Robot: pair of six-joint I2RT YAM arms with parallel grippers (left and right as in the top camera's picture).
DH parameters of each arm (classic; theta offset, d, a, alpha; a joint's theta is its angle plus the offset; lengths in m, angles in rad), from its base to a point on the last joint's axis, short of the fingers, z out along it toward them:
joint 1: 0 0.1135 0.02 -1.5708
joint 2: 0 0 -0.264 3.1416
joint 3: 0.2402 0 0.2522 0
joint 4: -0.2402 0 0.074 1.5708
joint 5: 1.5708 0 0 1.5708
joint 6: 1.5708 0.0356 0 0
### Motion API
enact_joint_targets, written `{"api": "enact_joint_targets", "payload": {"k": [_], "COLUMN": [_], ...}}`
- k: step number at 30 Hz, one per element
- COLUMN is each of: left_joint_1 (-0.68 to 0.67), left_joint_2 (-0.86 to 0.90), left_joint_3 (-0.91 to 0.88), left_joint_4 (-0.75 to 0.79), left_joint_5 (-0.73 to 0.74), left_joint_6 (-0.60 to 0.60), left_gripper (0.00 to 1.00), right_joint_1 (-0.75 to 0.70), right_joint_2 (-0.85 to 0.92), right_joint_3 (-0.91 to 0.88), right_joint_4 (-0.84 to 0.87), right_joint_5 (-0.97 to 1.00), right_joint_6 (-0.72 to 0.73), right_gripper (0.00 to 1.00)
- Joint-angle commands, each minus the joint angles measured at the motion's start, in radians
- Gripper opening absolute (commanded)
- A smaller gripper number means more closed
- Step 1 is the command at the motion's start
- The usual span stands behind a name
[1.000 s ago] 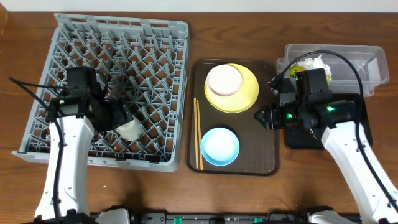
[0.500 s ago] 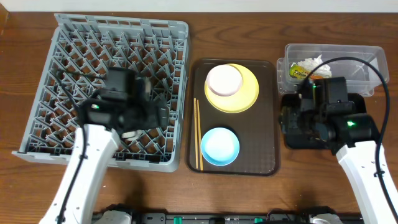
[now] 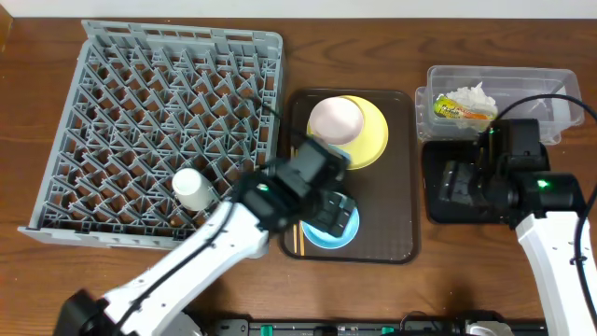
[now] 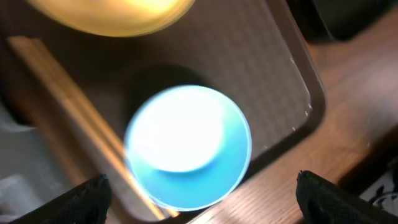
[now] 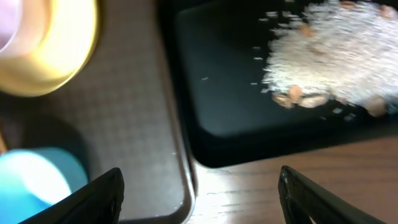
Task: Sort waste into correct bins and load items into the dishwasher
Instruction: 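Reach the left gripper to the blue bowl and grasp its rim, then carry the blue bowl with the left gripper and set it in the rack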
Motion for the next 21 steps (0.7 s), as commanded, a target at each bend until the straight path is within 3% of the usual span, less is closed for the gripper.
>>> {"api": "enact_joint_targets", "payload": {"k": [1,4,7,11,21], "left_joint_1": [-0.076,-0.121,-0.15,-0.167,-0.169], "left_joint_2": [0.08,0.156,0.233,0.326,0.378], "left_joint_3": [0.017,0.017,0.017,0.017,0.018], "left_joint_4": [0.026,0.057,0.085,0.109,0.109], "left_joint_5": [-0.029,-0.029,-0.029,-0.029,-0.026], "left_joint_6": [0.009,0.009,0.009,0.009,0.009], "left_gripper": [0.94,0.92,0.78,0.69,0.08], "right_joint_1": [-0.03,-0.03,-0.03,-0.03,-0.03], "right_joint_2": [-0.011,-0.011,-0.011,-0.011,-0.011], "right_joint_3": [0.019,0.019,0.019,0.019,0.019], "right_joint_4": [-0.005,-0.012,-0.015,-0.015,-0.015], "right_joint_5": [0.037,0.037,0.037,0.037,0.037], "right_joint_6": [0.053,0.053,0.053,0.053,0.053], "right_gripper": [0.77,0.77,0.78,0.79,0.79]}}
